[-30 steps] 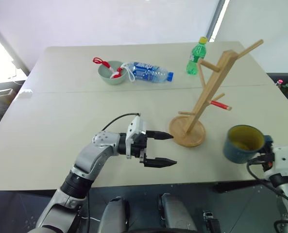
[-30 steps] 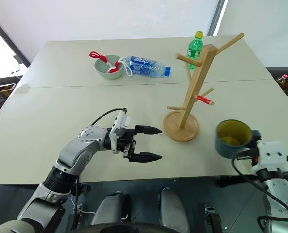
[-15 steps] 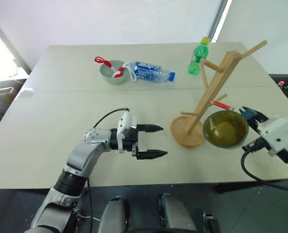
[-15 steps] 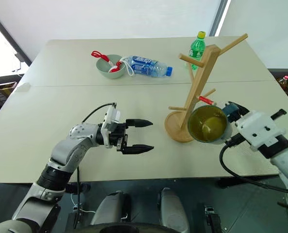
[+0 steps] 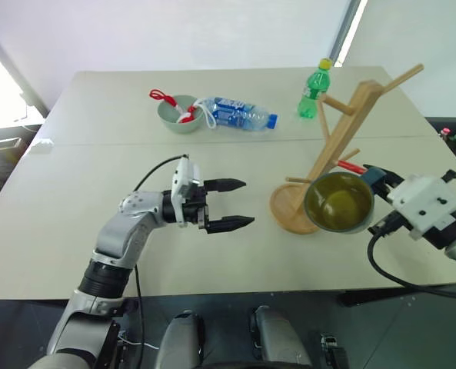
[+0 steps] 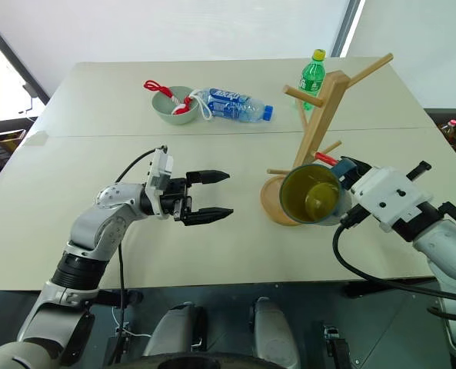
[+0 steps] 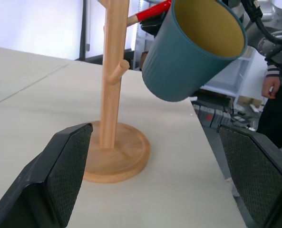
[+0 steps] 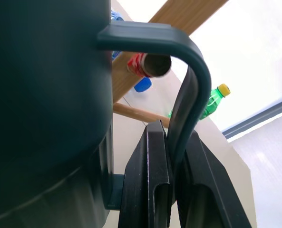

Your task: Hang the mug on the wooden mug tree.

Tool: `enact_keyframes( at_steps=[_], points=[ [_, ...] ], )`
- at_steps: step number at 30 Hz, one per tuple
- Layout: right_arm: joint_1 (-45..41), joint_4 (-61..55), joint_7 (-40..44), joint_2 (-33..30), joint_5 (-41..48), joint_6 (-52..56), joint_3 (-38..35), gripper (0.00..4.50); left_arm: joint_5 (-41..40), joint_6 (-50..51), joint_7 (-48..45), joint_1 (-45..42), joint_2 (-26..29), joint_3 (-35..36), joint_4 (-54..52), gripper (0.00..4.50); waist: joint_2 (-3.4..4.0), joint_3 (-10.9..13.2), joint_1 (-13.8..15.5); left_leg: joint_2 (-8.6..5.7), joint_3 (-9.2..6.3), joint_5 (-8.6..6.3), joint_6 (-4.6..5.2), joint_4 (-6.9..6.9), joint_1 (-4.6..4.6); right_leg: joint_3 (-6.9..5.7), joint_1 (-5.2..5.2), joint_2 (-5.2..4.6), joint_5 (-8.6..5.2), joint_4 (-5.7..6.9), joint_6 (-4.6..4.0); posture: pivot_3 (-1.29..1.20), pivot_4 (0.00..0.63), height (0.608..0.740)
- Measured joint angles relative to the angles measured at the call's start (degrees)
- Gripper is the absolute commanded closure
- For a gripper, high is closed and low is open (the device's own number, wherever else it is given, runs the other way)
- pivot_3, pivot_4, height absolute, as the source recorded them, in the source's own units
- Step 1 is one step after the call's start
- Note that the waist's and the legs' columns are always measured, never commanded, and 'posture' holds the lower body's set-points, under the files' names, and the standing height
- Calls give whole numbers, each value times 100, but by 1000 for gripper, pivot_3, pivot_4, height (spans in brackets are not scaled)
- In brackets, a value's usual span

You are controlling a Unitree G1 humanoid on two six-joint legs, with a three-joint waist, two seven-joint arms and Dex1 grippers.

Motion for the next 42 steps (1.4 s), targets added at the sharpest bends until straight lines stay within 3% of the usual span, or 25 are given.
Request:
enact_keyframes(
  at_steps=[19, 22, 27, 33, 42],
  points=[
    [-923, 65, 106, -143, -182, 809, 670, 4465, -523, 522, 217, -388, 46, 185, -499, 0, -2, 1, 1, -2, 0, 0, 0, 1, 0, 0, 1, 0, 0, 1, 1, 0, 150, 740],
    [-958, 71, 134, -143, -178, 855, 701, 3564, -524, 522, 246, -388, 53, 193, -508, 0, -2, 1, 2, -2, 0, 0, 0, 1, 0, 0, 1, 0, 0, 1, 1, 0, 150, 740],
    [-1055, 89, 118, -155, -272, 864, 694, 1129, -532, 522, 255, -388, 61, 197, -595, 0, -2, 1, -6, -2, 1, 0, 0, 1, 1, 0, 1, 1, 0, 1, 1, 0, 150, 740],
    [-909, 95, 233, -270, -283, 844, 514, 1129, -588, 522, 257, -388, 64, 197, -600, 0, -2, 1, 7, -2, 2, 0, 0, 1, 0, 0, 2, 1, 0, 2, 1, 0, 150, 740],
    [-114, -28, 700, 32, 469, 874, -972, 1129, -589, 501, 251, -363, 62, 205, -386, 0, -4, 1, 10, -5, 2, 0, 0, 2, 3, -3, 8, 1, 1, 2, 2, 0, 150, 740]
  ],
)
